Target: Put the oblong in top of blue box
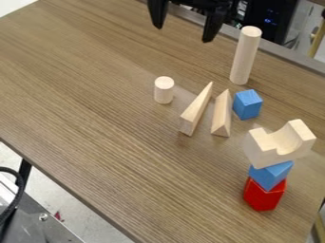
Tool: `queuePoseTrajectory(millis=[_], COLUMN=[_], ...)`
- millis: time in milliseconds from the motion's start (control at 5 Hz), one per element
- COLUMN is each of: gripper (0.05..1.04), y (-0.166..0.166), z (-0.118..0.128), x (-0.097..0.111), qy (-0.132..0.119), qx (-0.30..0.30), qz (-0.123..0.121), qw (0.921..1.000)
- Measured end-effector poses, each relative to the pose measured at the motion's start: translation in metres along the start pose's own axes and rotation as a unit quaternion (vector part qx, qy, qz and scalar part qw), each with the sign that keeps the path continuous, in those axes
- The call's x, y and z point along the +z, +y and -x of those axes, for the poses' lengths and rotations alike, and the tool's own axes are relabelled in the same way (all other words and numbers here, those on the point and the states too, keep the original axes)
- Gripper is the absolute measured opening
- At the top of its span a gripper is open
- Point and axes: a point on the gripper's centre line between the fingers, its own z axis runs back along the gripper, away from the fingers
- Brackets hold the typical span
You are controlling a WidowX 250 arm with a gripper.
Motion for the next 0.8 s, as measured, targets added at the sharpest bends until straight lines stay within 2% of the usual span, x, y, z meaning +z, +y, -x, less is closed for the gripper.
queuePoseTrajectory(millis=[200, 400, 600, 800], gripper=[0.997, 0.997, 0.997, 0.997], y=[0.000, -0.014, -0.030, -0.050], z=[0.003, 0.000, -0.007, -0.015], x=[-0.006, 0.003, -0.003, -0.017], qy=[0.012, 0.006, 0.007, 0.014], qx=[-0.001, 0.016, 0.026, 0.072], qz=[-0.004, 0.008, 0.017, 0.012], qw=[0.9999, 0.9998, 0.9995, 0.9972])
